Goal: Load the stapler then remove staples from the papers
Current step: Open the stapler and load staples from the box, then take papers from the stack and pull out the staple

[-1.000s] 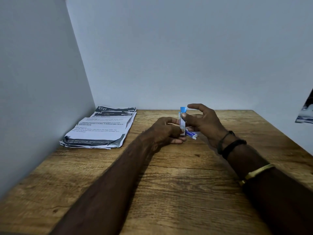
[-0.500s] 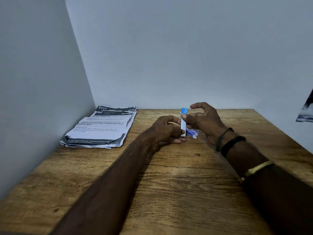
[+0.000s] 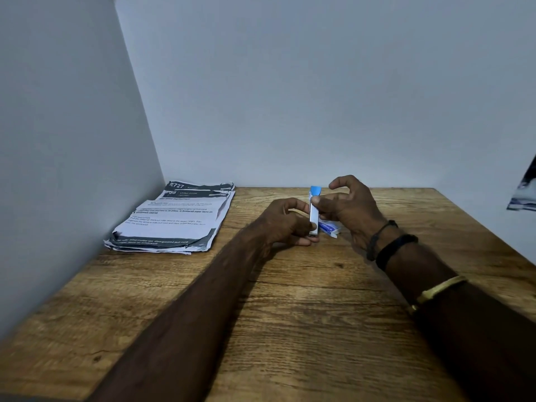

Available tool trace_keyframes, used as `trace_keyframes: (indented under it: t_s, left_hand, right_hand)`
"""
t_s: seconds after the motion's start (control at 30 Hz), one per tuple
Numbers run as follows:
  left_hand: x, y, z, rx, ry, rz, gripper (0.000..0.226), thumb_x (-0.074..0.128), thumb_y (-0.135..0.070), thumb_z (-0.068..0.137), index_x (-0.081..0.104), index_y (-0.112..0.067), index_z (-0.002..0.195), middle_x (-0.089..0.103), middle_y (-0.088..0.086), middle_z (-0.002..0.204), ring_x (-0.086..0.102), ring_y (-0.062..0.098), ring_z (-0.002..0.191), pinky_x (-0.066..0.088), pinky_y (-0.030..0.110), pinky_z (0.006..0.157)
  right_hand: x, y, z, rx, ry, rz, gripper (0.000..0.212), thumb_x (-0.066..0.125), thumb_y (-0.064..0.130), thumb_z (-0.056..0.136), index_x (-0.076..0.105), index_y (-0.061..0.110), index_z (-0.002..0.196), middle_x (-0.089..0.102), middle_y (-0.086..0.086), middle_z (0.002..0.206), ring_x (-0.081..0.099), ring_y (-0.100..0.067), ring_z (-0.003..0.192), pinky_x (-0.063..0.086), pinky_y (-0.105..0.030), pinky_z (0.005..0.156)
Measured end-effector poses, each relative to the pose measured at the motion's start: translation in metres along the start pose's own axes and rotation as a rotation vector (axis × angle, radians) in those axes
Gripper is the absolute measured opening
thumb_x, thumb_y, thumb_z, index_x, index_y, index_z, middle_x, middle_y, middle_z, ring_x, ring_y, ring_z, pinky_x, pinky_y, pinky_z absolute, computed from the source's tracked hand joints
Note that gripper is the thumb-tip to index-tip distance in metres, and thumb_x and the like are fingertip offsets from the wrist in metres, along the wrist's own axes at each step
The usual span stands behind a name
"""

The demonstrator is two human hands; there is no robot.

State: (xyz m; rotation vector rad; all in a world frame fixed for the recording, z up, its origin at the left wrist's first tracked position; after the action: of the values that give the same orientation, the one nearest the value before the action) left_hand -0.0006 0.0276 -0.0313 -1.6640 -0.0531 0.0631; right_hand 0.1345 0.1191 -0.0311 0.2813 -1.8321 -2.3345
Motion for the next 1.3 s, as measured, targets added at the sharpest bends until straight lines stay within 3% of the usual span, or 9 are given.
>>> trace_keyframes:
  t_s: [0.2, 0.33, 0.47, 0.63, 0.77, 0.9, 1.1, 1.23, 1.3]
  left_hand:
    - [-0.001, 0.002, 0.001, -0.004, -0.005, -0.014, 0.035, 0.056, 0.016, 0.090, 0.057, 0.005, 0.123, 0.068, 0.023, 0.092, 0.070, 0.027, 0.073, 0.062, 0.030, 0.067]
    - [-0.003, 0.002, 0.004, 0.006, -0.028, 0.050, 0.026, 0.064, 0.008, 0.089, 0.063, 0.001, 0.114, 0.069, 0.019, 0.093, 0.068, 0.020, 0.070, 0.059, 0.028, 0.064]
    - [-0.009, 0.000, 0.008, 0.033, -0.094, 0.030, 0.021, 0.063, -0.007, 0.094, 0.070, 0.006, 0.109, 0.069, 0.015, 0.086, 0.065, 0.017, 0.068, 0.055, 0.027, 0.063]
    - [-0.025, 0.002, 0.014, 0.044, -0.280, 0.056, 0.019, 0.063, -0.012, 0.092, 0.074, 0.003, 0.098, 0.070, 0.015, 0.086, 0.065, 0.022, 0.073, 0.053, 0.030, 0.061]
    - [-0.035, 0.000, 0.016, 0.115, -0.399, 0.306, 0.024, 0.057, -0.018, 0.095, 0.077, -0.008, 0.101, 0.077, 0.012, 0.099, 0.073, 0.026, 0.090, 0.058, 0.040, 0.082]
    - [-0.037, -0.002, 0.012, 0.149, -0.425, 0.457, 0.017, 0.066, -0.014, 0.088, 0.079, -0.008, 0.096, 0.079, 0.009, 0.099, 0.073, 0.026, 0.100, 0.059, 0.042, 0.093]
    - [-0.031, -0.001, 0.006, 0.139, -0.375, 0.700, 0.012, 0.069, -0.015, 0.083, 0.081, -0.014, 0.084, 0.080, 0.005, 0.088, 0.073, 0.016, 0.088, 0.057, 0.030, 0.075]
    - [-0.039, -0.010, 0.002, 0.170, -0.410, 0.660, 0.014, 0.071, -0.021, 0.087, 0.079, -0.013, 0.080, 0.077, 0.005, 0.083, 0.069, 0.016, 0.082, 0.048, 0.026, 0.068]
    - [-0.050, -0.019, -0.002, 0.224, -0.484, 0.613, 0.015, 0.072, -0.022, 0.088, 0.080, -0.011, 0.083, 0.078, 0.007, 0.088, 0.069, 0.018, 0.084, 0.046, 0.026, 0.071]
  right_hand:
    - [0.001, 0.002, -0.005, 0.021, -0.008, 0.023, 0.044, 0.091, 0.016, 0.073, 0.061, 0.019, 0.105, 0.077, -0.017, 0.093, 0.076, -0.032, 0.084, 0.064, -0.044, 0.078]
    - [0.003, 0.003, -0.009, 0.025, -0.031, -0.014, 0.044, 0.092, 0.020, 0.071, 0.064, 0.019, 0.105, 0.077, -0.014, 0.090, 0.076, -0.026, 0.078, 0.064, -0.041, 0.073]
    - [0.003, 0.009, -0.015, 0.007, -0.047, -0.047, 0.041, 0.091, 0.018, 0.071, 0.065, 0.019, 0.103, 0.077, -0.017, 0.090, 0.077, -0.034, 0.085, 0.064, -0.050, 0.076]
    - [0.016, 0.022, -0.023, -0.107, -0.050, -0.473, 0.033, 0.089, 0.032, 0.062, 0.071, 0.025, 0.089, 0.076, 0.001, 0.078, 0.074, -0.017, 0.073, 0.060, -0.034, 0.066]
    - [0.030, 0.023, -0.027, -0.179, -0.027, -0.783, 0.030, 0.087, 0.037, 0.065, 0.075, 0.024, 0.089, 0.073, 0.001, 0.093, 0.067, -0.019, 0.092, 0.047, -0.027, 0.069]
    - [0.040, 0.023, -0.027, -0.215, 0.011, -0.925, 0.040, 0.084, 0.049, 0.066, 0.074, 0.023, 0.095, 0.073, 0.000, 0.097, 0.065, -0.021, 0.093, 0.037, -0.027, 0.066]
    - [0.048, 0.018, -0.028, -0.218, 0.062, -1.022, 0.022, 0.080, 0.038, 0.070, 0.075, 0.022, 0.083, 0.074, -0.001, 0.086, 0.068, -0.025, 0.086, 0.041, -0.026, 0.063]
    - [0.053, 0.032, -0.029, -0.272, 0.055, -0.975, 0.025, 0.081, 0.038, 0.070, 0.076, 0.029, 0.093, 0.073, 0.005, 0.101, 0.067, -0.021, 0.095, 0.040, -0.026, 0.070]
    - [0.061, 0.042, -0.028, -0.323, 0.031, -0.884, 0.020, 0.080, 0.031, 0.074, 0.076, 0.030, 0.094, 0.075, 0.006, 0.099, 0.068, -0.018, 0.092, 0.041, -0.026, 0.072]
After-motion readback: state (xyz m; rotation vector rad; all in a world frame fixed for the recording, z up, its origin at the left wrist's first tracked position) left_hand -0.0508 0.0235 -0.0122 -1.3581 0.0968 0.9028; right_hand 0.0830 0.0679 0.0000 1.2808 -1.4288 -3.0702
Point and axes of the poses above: each hand's wrist, its own z-axis towards the middle knuckle, its own x-axis out of the palm, y = z × x, the point moved 5 cm from there along z, towards the middle knuckle
